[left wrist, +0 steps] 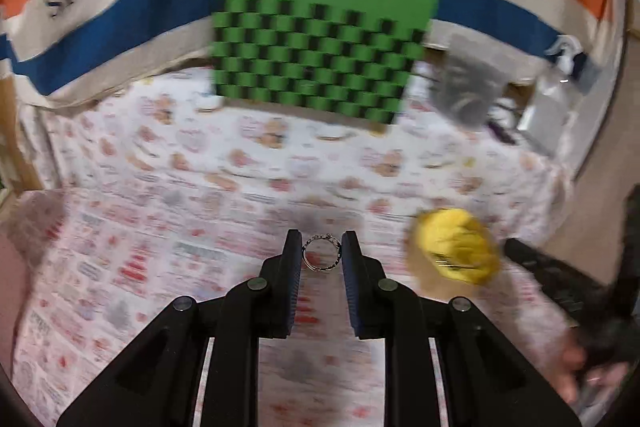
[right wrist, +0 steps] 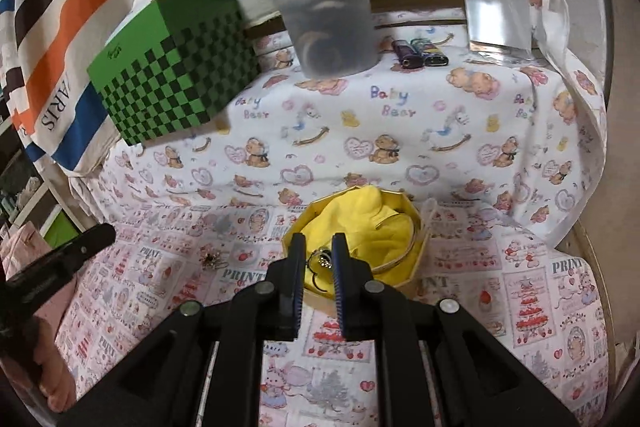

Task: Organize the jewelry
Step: 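Carry the ring and the charm over the yellow-lined box with both tools, then open the left tool over the box while the right tool opens, dropping both pieces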

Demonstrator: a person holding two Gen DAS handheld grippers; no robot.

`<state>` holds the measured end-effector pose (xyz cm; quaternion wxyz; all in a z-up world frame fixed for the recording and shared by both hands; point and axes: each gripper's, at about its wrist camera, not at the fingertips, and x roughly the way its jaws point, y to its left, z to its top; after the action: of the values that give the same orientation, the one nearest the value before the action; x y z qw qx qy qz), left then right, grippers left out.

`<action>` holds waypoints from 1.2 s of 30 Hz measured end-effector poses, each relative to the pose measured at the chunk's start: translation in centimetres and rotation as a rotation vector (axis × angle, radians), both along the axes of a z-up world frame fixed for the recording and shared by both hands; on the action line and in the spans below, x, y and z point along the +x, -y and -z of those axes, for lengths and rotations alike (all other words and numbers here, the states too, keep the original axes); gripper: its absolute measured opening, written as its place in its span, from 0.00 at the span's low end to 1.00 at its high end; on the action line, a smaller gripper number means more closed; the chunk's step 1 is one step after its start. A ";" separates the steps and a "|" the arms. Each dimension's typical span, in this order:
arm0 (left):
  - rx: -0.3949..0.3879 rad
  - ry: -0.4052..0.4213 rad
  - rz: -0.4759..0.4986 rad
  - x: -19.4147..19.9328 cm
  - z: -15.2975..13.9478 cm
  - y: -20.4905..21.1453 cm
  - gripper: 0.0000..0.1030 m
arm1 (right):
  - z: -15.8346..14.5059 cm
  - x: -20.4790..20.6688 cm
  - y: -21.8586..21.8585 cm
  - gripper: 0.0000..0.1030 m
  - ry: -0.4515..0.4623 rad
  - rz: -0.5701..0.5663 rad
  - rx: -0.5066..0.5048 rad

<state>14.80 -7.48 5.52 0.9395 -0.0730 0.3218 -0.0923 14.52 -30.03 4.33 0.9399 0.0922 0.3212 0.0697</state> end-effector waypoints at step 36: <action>0.026 0.038 0.169 3.6 -4.2 11.3 0.18 | 1.3 1.0 7.6 0.12 0.014 0.112 0.211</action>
<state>18.45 -18.76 9.68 0.9352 -0.0315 0.3100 -0.1683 15.51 -37.65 3.06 0.9296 0.2081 0.2998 0.0512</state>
